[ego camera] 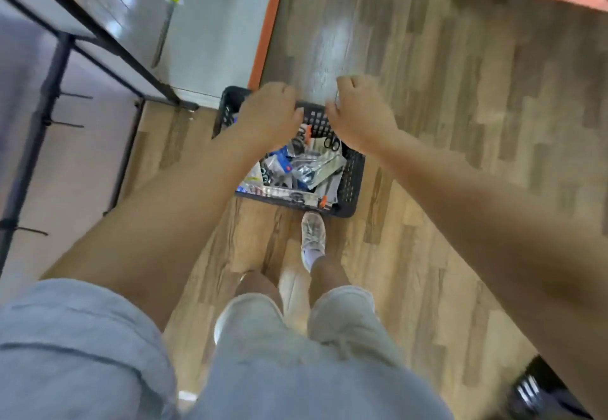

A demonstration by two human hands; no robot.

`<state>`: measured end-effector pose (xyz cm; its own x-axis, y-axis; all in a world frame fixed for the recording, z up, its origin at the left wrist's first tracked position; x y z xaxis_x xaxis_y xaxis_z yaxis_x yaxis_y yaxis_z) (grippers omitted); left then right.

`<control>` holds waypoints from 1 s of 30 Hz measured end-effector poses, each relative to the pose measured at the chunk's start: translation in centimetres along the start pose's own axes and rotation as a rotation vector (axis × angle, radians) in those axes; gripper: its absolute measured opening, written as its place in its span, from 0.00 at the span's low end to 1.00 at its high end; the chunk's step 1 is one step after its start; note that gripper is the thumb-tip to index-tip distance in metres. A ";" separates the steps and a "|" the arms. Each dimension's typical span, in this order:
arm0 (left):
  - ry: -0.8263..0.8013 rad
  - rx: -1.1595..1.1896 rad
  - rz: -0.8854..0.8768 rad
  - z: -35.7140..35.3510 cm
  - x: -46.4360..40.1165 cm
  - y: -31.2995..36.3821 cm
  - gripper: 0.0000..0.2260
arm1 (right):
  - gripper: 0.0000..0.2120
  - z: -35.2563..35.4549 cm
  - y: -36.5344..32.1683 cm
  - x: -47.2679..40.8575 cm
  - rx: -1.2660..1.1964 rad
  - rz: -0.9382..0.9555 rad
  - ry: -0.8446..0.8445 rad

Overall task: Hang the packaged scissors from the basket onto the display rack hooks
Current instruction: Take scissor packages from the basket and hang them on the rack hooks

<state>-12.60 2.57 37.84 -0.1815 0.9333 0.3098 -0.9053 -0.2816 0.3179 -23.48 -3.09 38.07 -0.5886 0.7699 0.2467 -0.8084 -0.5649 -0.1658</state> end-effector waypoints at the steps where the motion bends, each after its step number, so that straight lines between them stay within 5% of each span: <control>1: -0.045 -0.007 0.038 -1.8 -0.5 -0.7 0.16 | 0.18 -1.6 0.8 -0.5 -0.002 -0.002 -0.049; 18: -0.457 0.015 0.134 -31.8 -9.6 -12.9 0.14 | 0.17 -37.7 9.8 -4.1 -0.306 -0.430 -0.470; 26: -0.473 0.116 0.225 -42.3 -14.4 -17.6 0.13 | 0.16 -49.1 10.4 -8.0 -0.319 -0.373 -0.497; 30: -0.414 0.066 0.165 -45.2 -20.1 -19.0 0.14 | 0.21 -54.1 12.4 -10.6 -0.674 -0.794 -0.389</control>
<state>-9.08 -0.72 -14.90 -0.1410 0.7107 0.6892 -0.8483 -0.4456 0.2860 -27.89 -2.18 -18.29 0.0471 0.6291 0.7759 -0.8641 0.4153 -0.2843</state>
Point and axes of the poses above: each hand's wrist, its own x-axis away from the middle knuckle, its own z-axis out of the back of the hand, y = z × x, the point moved 6 cm from there along -x, towards the middle knuckle, and after that the axes turned 4 degrees about x, right-handed, at the moved point
